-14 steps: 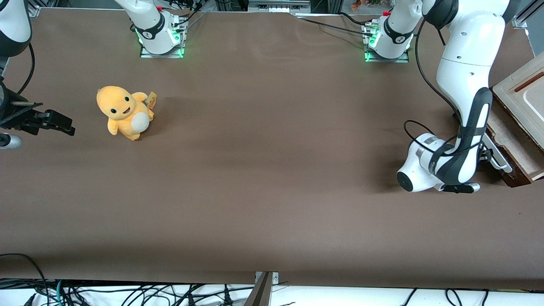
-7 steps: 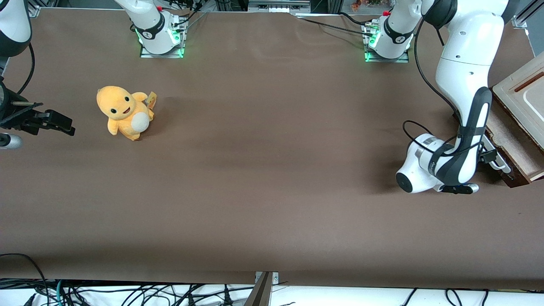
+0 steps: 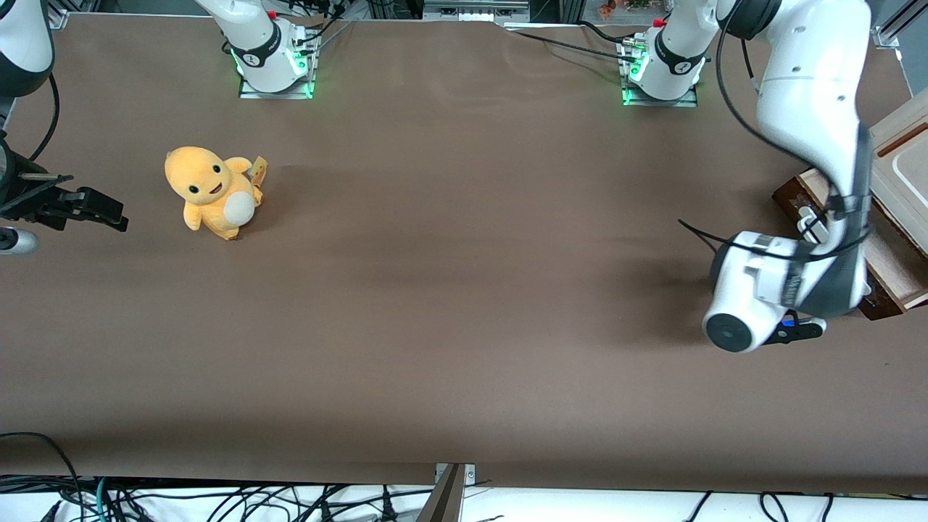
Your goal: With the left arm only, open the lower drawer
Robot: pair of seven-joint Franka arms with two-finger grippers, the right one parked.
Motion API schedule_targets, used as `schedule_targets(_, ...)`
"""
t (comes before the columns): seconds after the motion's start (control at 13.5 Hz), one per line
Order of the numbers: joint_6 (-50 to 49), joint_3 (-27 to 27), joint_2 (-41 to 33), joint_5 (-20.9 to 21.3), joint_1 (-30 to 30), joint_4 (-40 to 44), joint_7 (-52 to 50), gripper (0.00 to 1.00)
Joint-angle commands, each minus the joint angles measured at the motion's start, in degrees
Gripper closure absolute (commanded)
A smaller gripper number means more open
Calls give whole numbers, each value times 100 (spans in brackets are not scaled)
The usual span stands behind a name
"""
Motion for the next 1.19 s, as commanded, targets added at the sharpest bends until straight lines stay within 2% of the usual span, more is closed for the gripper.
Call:
schedule_targets(0.0,-111,-22,-548,-1319,83,319,156,0)
schedule_targets(0.07,-85,4,-777,-1889,118,328,173,0)
schedule_targets(0.22,-85,13,-981,-2709,267,564,103,0)
schedule_targets(0.44,194,-48,-1288,-3335,601,820,513,0)
schedule_targets(0.52,432,-14,-1681,-3615,602,603,986,0)
schedule_targets(0.59,660,4,-2094,-3774,602,122,1547,0)
schedule_targets(0.96,2206,22,-3853,-3732,716,-1708,4079,0)
schedule_targets(1.11,2219,22,-4171,-3741,707,-1852,4523,0)
